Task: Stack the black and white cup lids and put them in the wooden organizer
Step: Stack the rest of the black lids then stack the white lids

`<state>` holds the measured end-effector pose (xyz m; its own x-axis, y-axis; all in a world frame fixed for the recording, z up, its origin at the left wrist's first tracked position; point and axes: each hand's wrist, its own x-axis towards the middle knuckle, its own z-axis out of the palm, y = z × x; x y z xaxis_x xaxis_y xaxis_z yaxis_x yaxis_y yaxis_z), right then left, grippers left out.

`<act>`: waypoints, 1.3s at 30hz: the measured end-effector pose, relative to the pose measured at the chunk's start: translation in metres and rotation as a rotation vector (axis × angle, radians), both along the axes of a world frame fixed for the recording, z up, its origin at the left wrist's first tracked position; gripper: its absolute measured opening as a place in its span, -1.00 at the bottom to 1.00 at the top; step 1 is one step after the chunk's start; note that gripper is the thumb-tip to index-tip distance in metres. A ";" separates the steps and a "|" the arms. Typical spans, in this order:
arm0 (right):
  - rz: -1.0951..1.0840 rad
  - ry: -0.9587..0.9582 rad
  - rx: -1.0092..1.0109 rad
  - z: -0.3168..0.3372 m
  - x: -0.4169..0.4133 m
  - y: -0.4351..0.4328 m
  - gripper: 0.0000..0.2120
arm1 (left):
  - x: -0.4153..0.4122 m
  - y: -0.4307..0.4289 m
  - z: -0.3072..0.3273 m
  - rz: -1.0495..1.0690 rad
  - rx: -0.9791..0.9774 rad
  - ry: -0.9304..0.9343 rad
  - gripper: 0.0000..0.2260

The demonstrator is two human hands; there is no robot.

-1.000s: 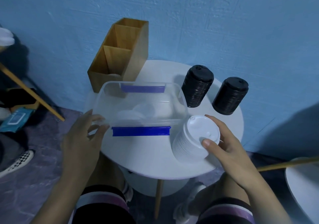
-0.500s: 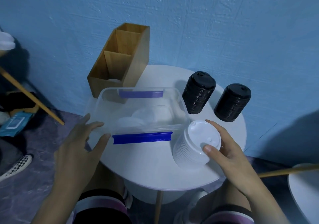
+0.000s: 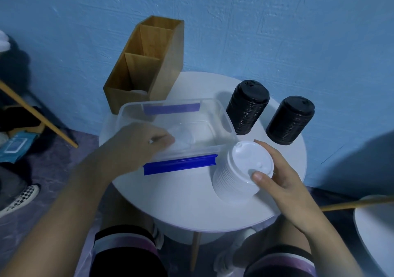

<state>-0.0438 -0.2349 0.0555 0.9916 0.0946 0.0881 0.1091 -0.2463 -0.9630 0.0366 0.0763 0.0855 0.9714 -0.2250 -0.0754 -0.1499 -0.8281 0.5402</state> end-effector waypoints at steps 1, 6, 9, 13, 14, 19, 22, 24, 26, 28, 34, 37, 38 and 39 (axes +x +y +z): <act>0.002 0.003 0.001 0.000 0.000 0.000 -0.46 | 0.004 -0.002 0.001 -0.017 0.003 0.022 -0.87; 0.022 0.008 0.018 0.000 0.001 -0.001 -0.48 | 0.014 -0.012 0.005 -0.008 -0.177 0.023 -0.88; 0.027 0.007 0.018 0.001 0.001 -0.001 -0.49 | 0.013 -0.015 0.007 0.008 -0.305 0.078 -0.91; 0.030 0.010 0.006 0.001 0.001 -0.001 -0.51 | 0.008 -0.021 0.009 0.030 -0.384 0.034 -0.95; 0.029 0.010 0.007 0.001 0.001 -0.001 -0.52 | 0.007 -0.022 0.009 0.040 -0.409 0.015 -0.95; 0.023 0.018 0.005 0.001 0.002 0.000 -0.52 | 0.004 -0.030 0.014 0.053 -0.545 -0.197 -0.94; 0.026 0.020 0.012 -0.001 0.002 -0.001 -0.49 | 0.004 -0.044 0.017 0.061 -0.631 -0.253 -0.89; 0.026 0.026 0.021 -0.002 0.003 -0.001 -0.50 | 0.004 -0.052 0.020 0.047 -0.686 -0.241 -0.83; 0.032 0.023 0.030 -0.001 0.003 -0.001 -0.50 | 0.003 -0.057 0.024 0.033 -0.760 -0.181 -0.72; 0.037 0.020 0.025 -0.001 0.003 -0.001 -0.51 | 0.001 -0.062 0.028 0.003 -0.866 -0.079 -0.60; 0.067 0.009 0.040 -0.003 0.003 -0.003 -0.49 | -0.002 -0.078 0.026 -0.057 -1.249 0.294 -0.58; 0.082 0.012 0.058 -0.005 0.003 -0.004 -0.45 | -0.010 -0.088 0.017 -0.051 -1.229 0.393 -0.67; 0.086 0.011 0.055 -0.005 0.003 -0.005 -0.43 | -0.014 -0.091 0.014 -0.047 -1.192 0.388 -0.69; 0.090 0.007 0.052 -0.006 0.004 -0.005 -0.42 | -0.017 -0.094 0.012 -0.042 -1.164 0.372 -0.71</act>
